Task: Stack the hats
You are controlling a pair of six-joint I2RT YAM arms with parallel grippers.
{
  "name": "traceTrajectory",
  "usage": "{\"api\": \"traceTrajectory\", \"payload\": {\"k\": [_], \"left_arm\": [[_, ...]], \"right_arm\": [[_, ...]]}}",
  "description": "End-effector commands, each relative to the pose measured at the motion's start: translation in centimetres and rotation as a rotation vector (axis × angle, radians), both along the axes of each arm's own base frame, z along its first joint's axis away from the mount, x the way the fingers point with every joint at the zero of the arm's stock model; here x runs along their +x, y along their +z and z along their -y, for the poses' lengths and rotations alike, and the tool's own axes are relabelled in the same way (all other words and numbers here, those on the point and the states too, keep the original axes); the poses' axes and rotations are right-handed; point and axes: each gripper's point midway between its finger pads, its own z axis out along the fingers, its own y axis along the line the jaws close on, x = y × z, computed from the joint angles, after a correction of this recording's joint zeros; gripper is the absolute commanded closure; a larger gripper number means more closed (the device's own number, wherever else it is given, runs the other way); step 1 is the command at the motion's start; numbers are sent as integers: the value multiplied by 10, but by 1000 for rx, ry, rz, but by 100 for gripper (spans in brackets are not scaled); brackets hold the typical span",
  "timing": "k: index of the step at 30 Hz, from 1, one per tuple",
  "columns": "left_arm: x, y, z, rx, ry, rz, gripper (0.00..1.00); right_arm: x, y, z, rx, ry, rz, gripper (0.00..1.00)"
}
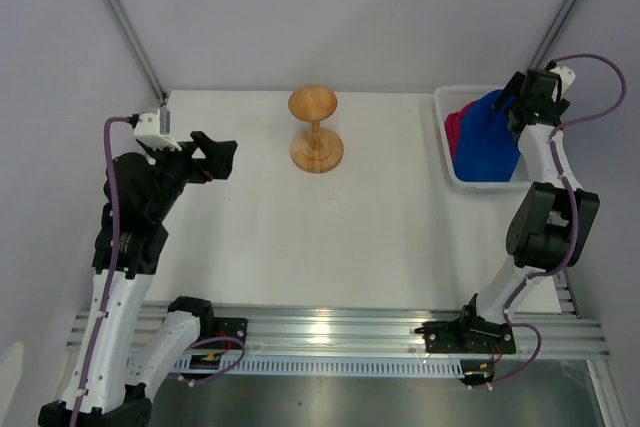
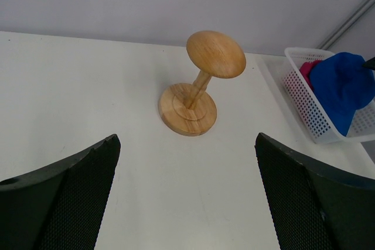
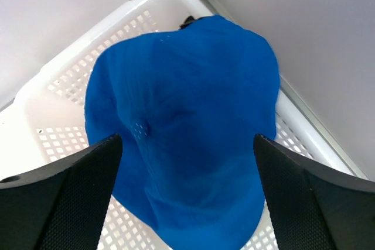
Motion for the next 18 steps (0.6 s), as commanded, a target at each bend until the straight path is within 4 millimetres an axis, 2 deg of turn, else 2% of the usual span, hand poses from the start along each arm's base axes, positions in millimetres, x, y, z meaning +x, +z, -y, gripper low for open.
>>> {"api": "traceTrajectory", "payload": {"k": [1, 2, 4, 7, 8, 10, 11, 14, 15, 16, 18], "left_arm": [[5, 2, 2, 23, -33, 12, 1], [8, -2, 2, 23, -35, -2, 1], [10, -5, 2, 22, -38, -13, 0], [12, -5, 1, 25, -40, -16, 1], [13, -6, -1, 25, -34, -19, 0], [12, -6, -2, 25, -31, -20, 0], [13, -5, -2, 24, -35, -16, 0], [11, -5, 2, 25, -63, -10, 1], [11, -4, 2, 24, -67, -10, 1], [10, -4, 3, 24, -73, -9, 1], [9, -3, 5, 23, -81, -6, 1]], "right_arm": [[22, 14, 0, -26, 57, 34, 5], [26, 3, -1, -19, 73, 6, 10], [31, -1, -3, -4, 87, -10, 13], [32, -14, -1, 1, 77, -40, 30], [31, -14, -1, 0, 75, -42, 48], [30, -11, -2, -1, 77, -38, 64], [29, -9, -2, -2, 79, -37, 80], [23, 11, -3, -11, 76, -11, 100], [22, 19, -3, -15, 78, 2, 100], [19, 37, -7, -19, 92, 41, 100], [16, 54, -14, -20, 123, 77, 100]]}}
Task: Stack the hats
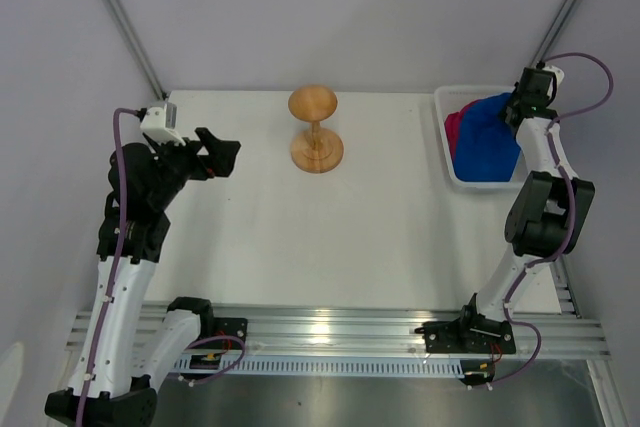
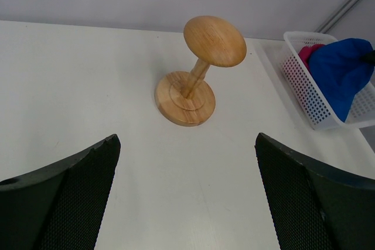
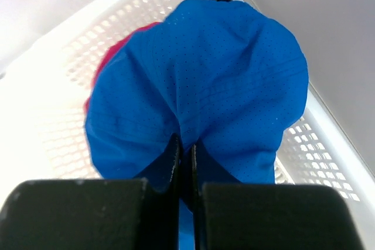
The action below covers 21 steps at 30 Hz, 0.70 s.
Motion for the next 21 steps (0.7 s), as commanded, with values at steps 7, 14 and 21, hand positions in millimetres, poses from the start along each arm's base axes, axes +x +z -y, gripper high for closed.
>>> {"api": "traceTrajectory", "payload": {"k": [7, 14, 21], "left_arm": [[-7, 17, 4, 11, -45, 65, 0], [-12, 20, 8, 8, -68, 76, 1], [-15, 23, 6, 6, -55, 89, 1]], "right_arm": [[-17, 170, -56, -105, 178, 326, 100], [-34, 259, -116, -355, 158, 393, 100], [-51, 332, -281, 78, 775, 692, 100]]}}
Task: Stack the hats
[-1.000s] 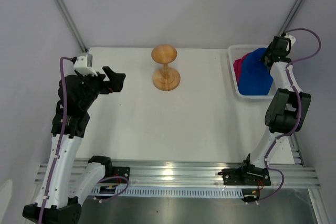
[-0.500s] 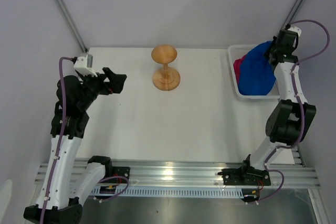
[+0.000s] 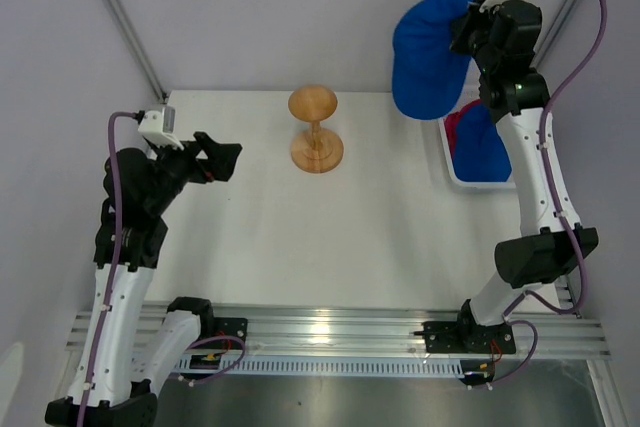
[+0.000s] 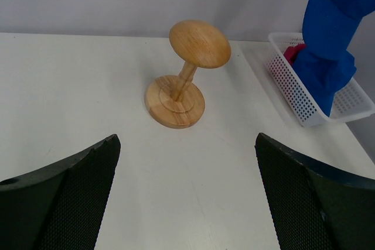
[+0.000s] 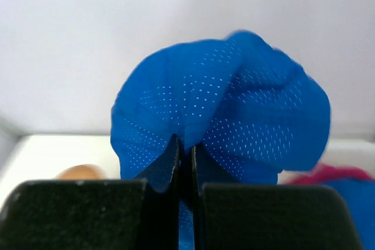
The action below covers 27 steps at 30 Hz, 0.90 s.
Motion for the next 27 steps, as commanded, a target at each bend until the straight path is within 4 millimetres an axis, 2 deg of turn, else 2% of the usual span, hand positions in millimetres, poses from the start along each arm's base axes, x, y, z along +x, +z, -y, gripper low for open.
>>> {"api": "traceTrajectory", "payload": {"k": [1, 2, 3, 4, 6, 7, 9, 10, 13, 14, 16, 18, 19, 20, 22, 23, 24, 27], "left_arm": [[-3, 14, -3, 14, 3, 59, 1], [-4, 15, -4, 14, 10, 63, 1], [-4, 15, -5, 16, 13, 65, 1], [-5, 17, -6, 15, 23, 69, 1], [-6, 17, -6, 15, 23, 69, 0], [-6, 18, -7, 15, 26, 72, 0], [-7, 19, -7, 14, 26, 78, 0], [-8, 19, -7, 14, 26, 80, 1], [-10, 22, -7, 13, 27, 91, 0], [-10, 21, -8, 14, 29, 89, 1], [-12, 23, -8, 15, 30, 97, 1], [-12, 24, -9, 14, 35, 102, 1], [-12, 23, -9, 15, 37, 100, 0], [-12, 23, -9, 15, 38, 100, 1], [-12, 22, -10, 15, 40, 97, 0], [-11, 22, -10, 15, 40, 97, 0], [-11, 21, -10, 17, 40, 96, 1], [-10, 21, -10, 19, 42, 92, 1]], "right_arm": [[-28, 46, -97, 108, 393, 82, 100], [-33, 52, -111, 110, 437, 90, 100], [-46, 73, -126, 110, 508, 131, 100], [-49, 66, -148, 116, 570, 103, 100], [-62, 70, -173, 131, 677, 105, 100], [-69, 64, -195, 138, 737, 92, 100], [-75, 53, -218, 131, 800, 63, 100], [-77, 40, -237, 124, 835, 37, 100], [-73, 19, -259, 123, 863, -13, 100], [-67, 6, -266, 126, 867, -45, 100], [-56, -3, -270, 129, 850, -54, 100], [-37, -23, -271, 112, 795, -77, 100], [-31, -24, -270, 102, 777, -71, 100], [-18, -39, -271, 85, 741, -89, 100], [-4, -56, -270, 49, 702, -115, 100], [-1, -56, -271, 39, 698, -109, 100], [5, -76, -274, 15, 697, -149, 100], [16, -94, -275, -1, 675, -170, 100]]}}
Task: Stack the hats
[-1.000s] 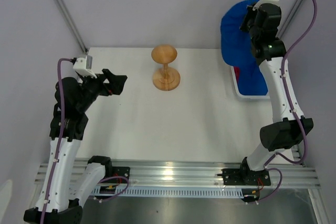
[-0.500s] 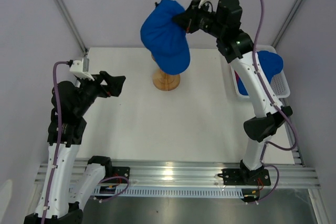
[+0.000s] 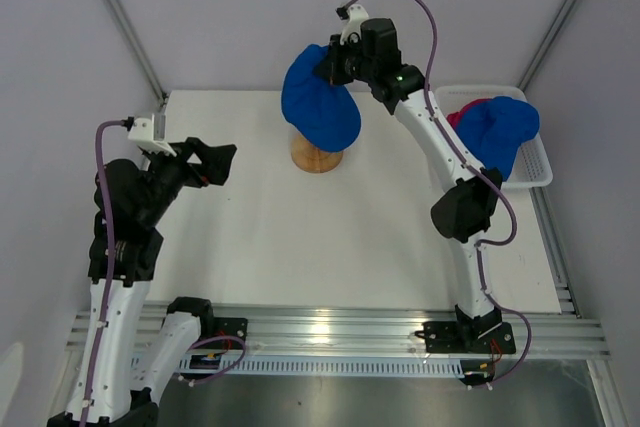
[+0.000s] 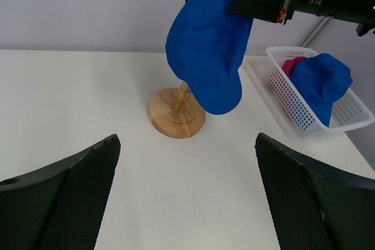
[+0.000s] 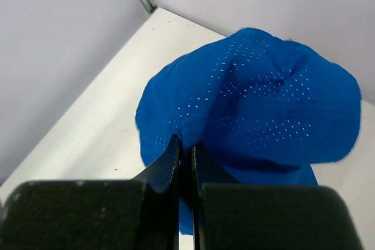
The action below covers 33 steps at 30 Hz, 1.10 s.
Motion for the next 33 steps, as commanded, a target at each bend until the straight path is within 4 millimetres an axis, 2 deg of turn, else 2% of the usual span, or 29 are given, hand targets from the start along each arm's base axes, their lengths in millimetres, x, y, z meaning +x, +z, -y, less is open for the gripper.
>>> {"api": "traceTrajectory", "payload": {"k": [1, 4, 10, 13, 14, 17, 20, 22, 23, 24, 26, 27, 28, 29, 30, 31, 33], "left_arm": [[4, 4, -4, 20, 15, 26, 0], [5, 2, -4, 22, 15, 19, 1], [6, 0, -4, 25, 10, 10, 0], [6, 2, -4, 26, 10, 14, 0], [6, 1, -4, 28, 10, 13, 0], [7, 1, -3, 28, 8, 10, 1], [6, 1, -3, 29, 5, 14, 1], [6, 0, -3, 29, 4, 11, 0], [7, 0, -3, 29, 7, 9, 1], [7, 1, -3, 29, 5, 11, 1], [7, -1, -3, 31, 4, 6, 1], [7, -1, -3, 31, 5, 6, 1], [7, -1, -3, 31, 4, 6, 0], [7, -2, -2, 31, 2, 3, 1], [7, -1, -3, 31, 2, 6, 0], [7, -1, -2, 31, 0, 7, 1], [6, 0, -2, 32, -3, 9, 1]], "right_arm": [[9, 19, 5, -14, -36, 84, 100], [16, 11, 1, -5, -30, 76, 100], [36, 12, 6, 42, -64, 103, 100], [49, -3, 10, 33, -92, 89, 100], [53, -15, 9, 24, -94, 67, 100], [56, -37, 7, -2, -87, 29, 94], [60, -49, 11, -28, -100, 13, 92], [61, -56, 13, -39, -101, -5, 82], [58, -60, 13, -46, -90, -20, 72], [56, -60, 14, -48, -85, -26, 48], [52, -58, 17, -58, -79, -33, 28], [49, -61, 18, -63, -79, -45, 10], [45, -49, 21, -55, -78, -34, 3], [40, -45, 21, -52, -68, -37, 1], [37, -44, 22, -53, -64, -44, 0], [29, -30, 22, -41, -48, -28, 1], [22, -22, 25, -37, -39, -28, 0]]}}
